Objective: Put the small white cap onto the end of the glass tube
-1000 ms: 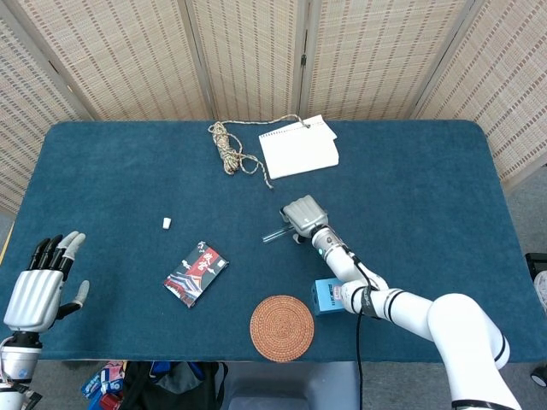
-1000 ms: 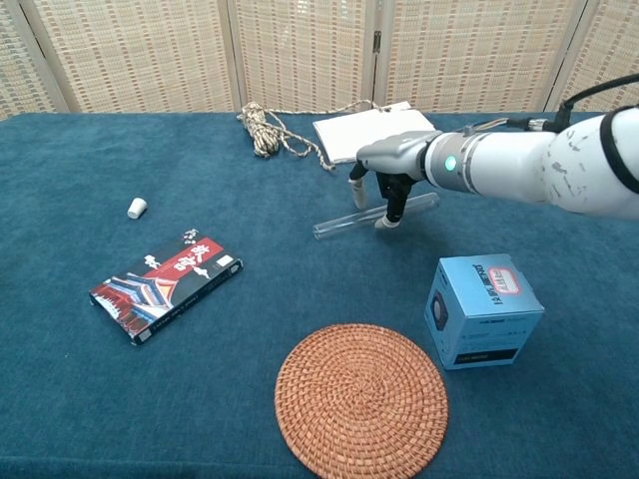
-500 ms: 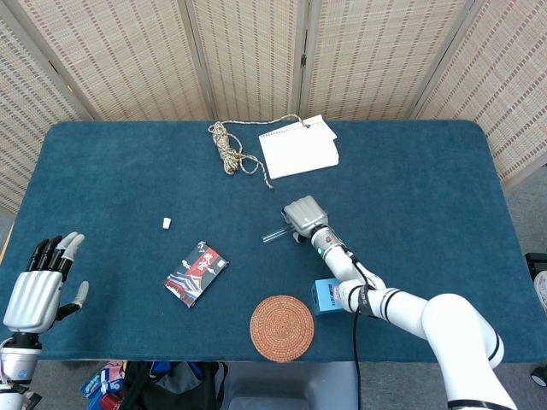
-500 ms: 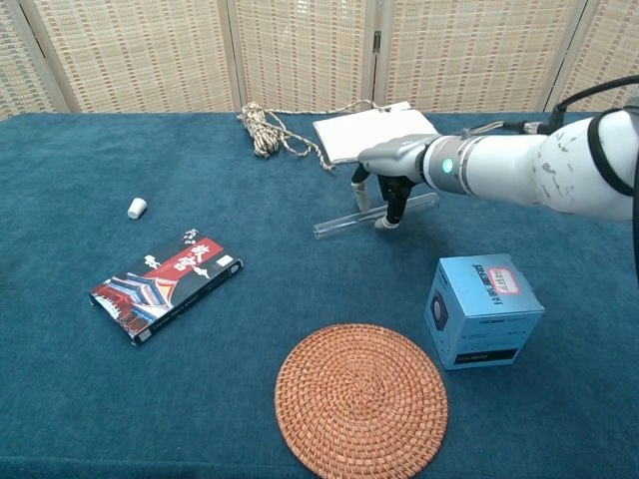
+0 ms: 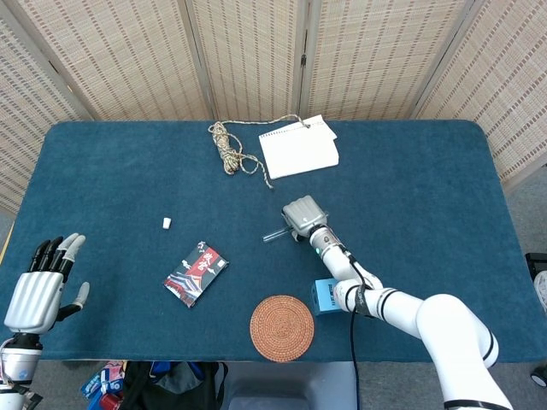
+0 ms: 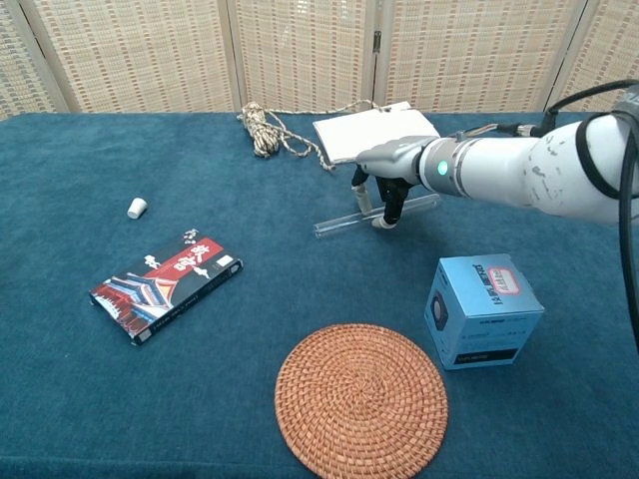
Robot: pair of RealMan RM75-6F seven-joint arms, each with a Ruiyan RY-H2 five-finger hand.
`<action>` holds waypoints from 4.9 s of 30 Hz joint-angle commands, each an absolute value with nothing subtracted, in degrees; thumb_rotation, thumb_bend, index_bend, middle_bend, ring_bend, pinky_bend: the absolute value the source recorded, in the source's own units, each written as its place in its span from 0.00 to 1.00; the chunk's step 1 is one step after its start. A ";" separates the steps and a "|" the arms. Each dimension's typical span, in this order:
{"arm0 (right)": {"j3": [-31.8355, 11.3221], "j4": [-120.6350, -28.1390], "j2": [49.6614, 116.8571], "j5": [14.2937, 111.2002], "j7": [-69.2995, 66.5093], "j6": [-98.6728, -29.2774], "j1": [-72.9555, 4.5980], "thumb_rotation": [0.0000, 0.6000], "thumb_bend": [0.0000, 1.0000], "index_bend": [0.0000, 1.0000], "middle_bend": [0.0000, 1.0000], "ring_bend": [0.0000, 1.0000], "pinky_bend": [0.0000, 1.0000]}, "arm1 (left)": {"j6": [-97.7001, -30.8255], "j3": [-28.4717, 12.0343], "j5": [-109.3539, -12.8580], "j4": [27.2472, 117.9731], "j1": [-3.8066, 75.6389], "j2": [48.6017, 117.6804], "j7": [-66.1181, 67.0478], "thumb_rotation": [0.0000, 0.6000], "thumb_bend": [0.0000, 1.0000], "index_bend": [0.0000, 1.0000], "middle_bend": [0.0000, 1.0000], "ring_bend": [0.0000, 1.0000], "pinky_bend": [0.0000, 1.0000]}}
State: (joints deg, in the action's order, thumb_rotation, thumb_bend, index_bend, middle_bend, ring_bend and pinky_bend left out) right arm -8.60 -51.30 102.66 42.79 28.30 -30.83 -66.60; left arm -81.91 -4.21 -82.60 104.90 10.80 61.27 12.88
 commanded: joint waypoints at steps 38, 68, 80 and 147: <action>-7.32 -100.39 65.61 58.86 21.14 -64.93 -40.66 1.00 0.57 0.86 1.00 1.00 1.00 | -37.62 -10.77 -73.25 77.64 43.10 67.75 8.22 1.00 0.42 0.27 0.86 0.86 0.88; -7.74 -99.91 65.89 60.06 19.81 -62.53 -36.80 1.00 0.57 0.86 1.00 1.00 1.00 | -26.58 3.14 -38.46 67.14 60.38 77.75 23.12 1.00 0.50 0.13 0.95 0.96 0.97; -8.31 -99.29 66.04 59.86 19.57 -61.58 -36.34 1.00 0.57 0.86 1.00 1.00 1.00 | -27.14 6.53 -34.32 67.37 62.72 78.20 24.64 1.00 0.50 0.13 0.95 0.96 0.97; -9.65 -99.78 65.51 61.30 17.72 -61.90 -33.13 1.00 0.57 0.86 1.00 1.00 1.00 | -44.50 -0.01 -54.58 68.93 52.20 80.16 14.24 1.00 0.30 0.35 0.00 0.00 0.00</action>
State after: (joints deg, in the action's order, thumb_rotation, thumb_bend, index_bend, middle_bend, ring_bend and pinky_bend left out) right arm -9.68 -99.82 65.50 61.35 17.76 -61.97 -33.12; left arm -44.65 0.24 -54.14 69.63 52.56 79.50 14.08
